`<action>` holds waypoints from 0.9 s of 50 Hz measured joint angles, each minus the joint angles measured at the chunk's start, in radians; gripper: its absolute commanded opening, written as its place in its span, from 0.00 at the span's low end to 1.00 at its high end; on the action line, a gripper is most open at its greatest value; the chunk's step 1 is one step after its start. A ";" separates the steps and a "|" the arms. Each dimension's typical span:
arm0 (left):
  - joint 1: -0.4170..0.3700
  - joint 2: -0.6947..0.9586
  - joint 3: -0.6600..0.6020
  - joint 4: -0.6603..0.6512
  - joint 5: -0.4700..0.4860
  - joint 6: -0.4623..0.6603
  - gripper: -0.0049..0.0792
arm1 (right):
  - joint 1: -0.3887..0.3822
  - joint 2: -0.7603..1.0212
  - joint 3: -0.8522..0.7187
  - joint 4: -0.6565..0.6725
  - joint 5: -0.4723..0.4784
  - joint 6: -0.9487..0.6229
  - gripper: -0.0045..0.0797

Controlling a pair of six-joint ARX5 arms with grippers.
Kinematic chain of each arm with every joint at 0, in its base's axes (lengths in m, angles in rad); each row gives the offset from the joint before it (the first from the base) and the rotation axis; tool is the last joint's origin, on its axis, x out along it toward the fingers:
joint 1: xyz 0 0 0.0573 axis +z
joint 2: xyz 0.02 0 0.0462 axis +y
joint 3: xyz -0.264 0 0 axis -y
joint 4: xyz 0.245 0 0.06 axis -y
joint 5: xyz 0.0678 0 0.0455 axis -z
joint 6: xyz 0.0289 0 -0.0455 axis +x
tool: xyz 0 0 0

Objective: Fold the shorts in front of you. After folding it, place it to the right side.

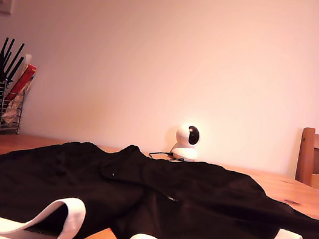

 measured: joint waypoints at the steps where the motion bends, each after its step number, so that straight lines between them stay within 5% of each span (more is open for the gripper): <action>1: 0.000 0.016 0.002 -0.005 0.001 0.012 0.04 | 0.000 0.014 0.008 -0.004 -0.006 0.000 0.04; 12: 0.000 0.161 0.055 -0.061 -0.041 0.098 0.04 | 0.000 0.172 0.078 -0.031 -0.043 -0.025 0.09; 24: -0.002 0.263 0.103 -0.111 -0.175 0.188 0.06 | 0.000 0.311 0.133 -0.080 -0.042 -0.155 0.29; 35: -0.002 0.361 0.140 -0.189 -0.340 0.278 0.51 | 0.000 0.430 0.183 -0.169 0.020 -0.269 0.51; 45: -0.003 0.434 0.232 -0.260 -0.451 0.333 0.62 | 0.000 0.534 0.278 -0.298 0.127 -0.404 0.60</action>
